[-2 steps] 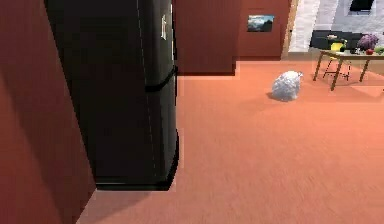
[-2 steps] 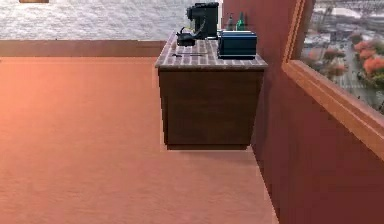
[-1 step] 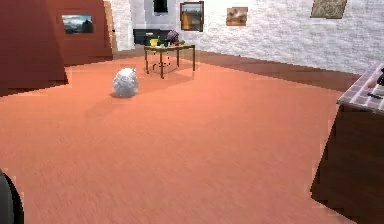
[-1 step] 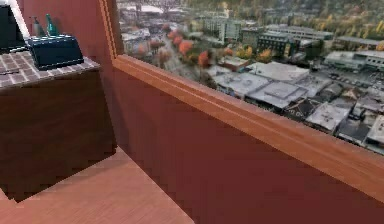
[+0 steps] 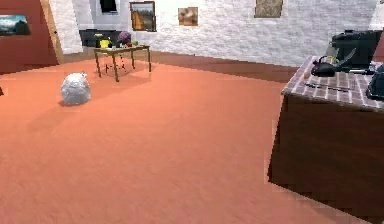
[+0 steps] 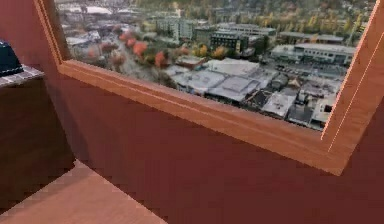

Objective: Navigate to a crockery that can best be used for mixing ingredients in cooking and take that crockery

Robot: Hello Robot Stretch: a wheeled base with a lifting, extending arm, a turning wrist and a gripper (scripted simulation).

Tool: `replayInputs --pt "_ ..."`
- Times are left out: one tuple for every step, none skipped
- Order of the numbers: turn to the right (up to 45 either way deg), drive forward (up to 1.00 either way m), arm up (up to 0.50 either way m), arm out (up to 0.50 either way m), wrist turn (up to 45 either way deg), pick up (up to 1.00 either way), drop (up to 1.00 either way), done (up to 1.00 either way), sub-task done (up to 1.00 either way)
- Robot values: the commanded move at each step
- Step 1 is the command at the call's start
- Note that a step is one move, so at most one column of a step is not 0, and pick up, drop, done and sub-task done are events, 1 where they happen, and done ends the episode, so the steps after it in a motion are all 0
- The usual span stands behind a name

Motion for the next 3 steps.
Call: replayInputs --pt "0.0 1.0 0.0 0.0 0.0 0.0 0.0 0.0 0.0" --pt "6.0 0.0 0.0 0.0 0.0 0.0 0.0 0.0 0.0" --pt "0.0 0.6 0.0 0.0 0.0 0.0 0.0 0.0 0.0"
